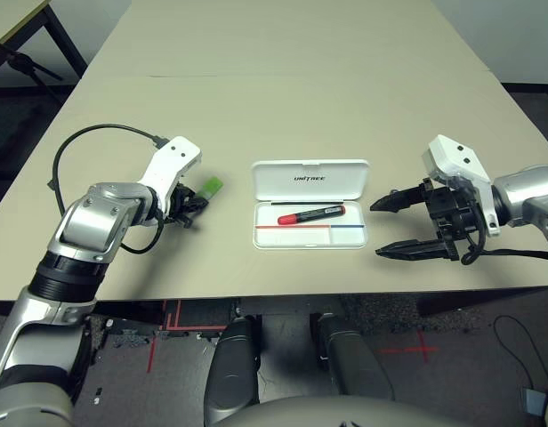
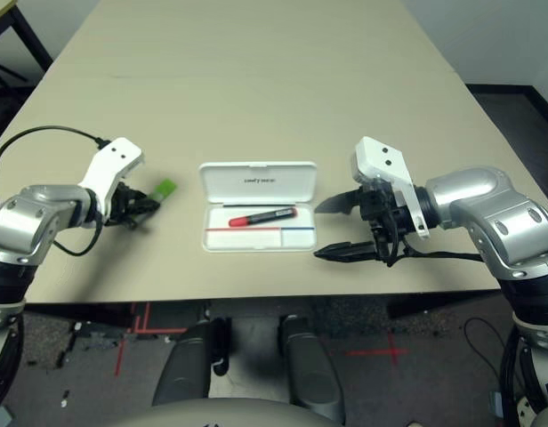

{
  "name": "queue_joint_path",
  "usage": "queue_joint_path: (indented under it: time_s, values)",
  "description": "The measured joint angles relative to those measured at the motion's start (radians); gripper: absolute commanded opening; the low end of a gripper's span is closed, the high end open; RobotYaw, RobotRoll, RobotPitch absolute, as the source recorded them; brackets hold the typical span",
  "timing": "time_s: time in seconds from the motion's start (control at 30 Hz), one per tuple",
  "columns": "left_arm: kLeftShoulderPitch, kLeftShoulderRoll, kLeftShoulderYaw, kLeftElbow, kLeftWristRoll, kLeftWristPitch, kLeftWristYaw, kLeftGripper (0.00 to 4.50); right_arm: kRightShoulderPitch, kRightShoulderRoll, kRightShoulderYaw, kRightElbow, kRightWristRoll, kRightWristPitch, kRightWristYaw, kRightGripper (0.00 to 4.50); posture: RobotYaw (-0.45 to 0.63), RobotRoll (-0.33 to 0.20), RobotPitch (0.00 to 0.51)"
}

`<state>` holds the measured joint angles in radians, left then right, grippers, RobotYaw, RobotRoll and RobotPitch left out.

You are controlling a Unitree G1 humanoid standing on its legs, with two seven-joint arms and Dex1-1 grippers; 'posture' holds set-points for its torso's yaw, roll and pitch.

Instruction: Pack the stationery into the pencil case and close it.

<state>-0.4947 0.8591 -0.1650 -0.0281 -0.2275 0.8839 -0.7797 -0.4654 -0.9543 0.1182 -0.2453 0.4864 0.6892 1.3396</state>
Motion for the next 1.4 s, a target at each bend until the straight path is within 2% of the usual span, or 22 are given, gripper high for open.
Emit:
queue_joint_path:
  time_s: [0.17, 0.27, 0.37, 0.47, 0.73, 1.13, 1.4]
  values:
    - [0.043, 0.077, 0.010, -0.004, -0.009, -0.211, -0.162, 1.07, -0.009, 0.007, 0.014, 0.011, -0.009, -0.013, 0.002, 4.50, 0.01, 0.000, 0.191]
    - [0.121, 0.130, 0.033, -0.089, -0.062, -0.354, -0.330, 1.07, -0.014, 0.008, 0.024, 0.019, -0.018, -0.020, 0.006, 4.50, 0.02, 0.000, 0.193]
    - [0.155, 0.132, 0.045, -0.176, -0.123, -0.396, -0.417, 1.07, -0.018, 0.009, 0.026, 0.031, -0.020, -0.034, 0.008, 4.50, 0.02, 0.000, 0.194]
    - [0.152, 0.122, 0.049, -0.238, -0.149, -0.395, -0.434, 1.07, -0.020, 0.009, 0.027, 0.055, -0.030, -0.052, 0.016, 4.50, 0.03, 0.000, 0.193]
    - [0.027, 0.046, -0.006, -0.290, -0.149, -0.358, -0.430, 1.07, -0.022, 0.013, 0.035, 0.108, -0.066, -0.106, 0.045, 4.50, 0.03, 0.000, 0.187]
    - [-0.117, -0.112, -0.237, -0.227, -0.001, -0.357, -0.431, 1.07, -0.005, 0.012, 0.040, 0.154, -0.112, -0.156, 0.059, 4.50, 0.00, 0.000, 0.180]
    - [-0.164, -0.188, -0.306, -0.177, 0.078, -0.357, -0.430, 1.07, 0.044, -0.010, 0.024, 0.141, -0.116, -0.158, 0.047, 4.50, -0.04, 0.000, 0.183]
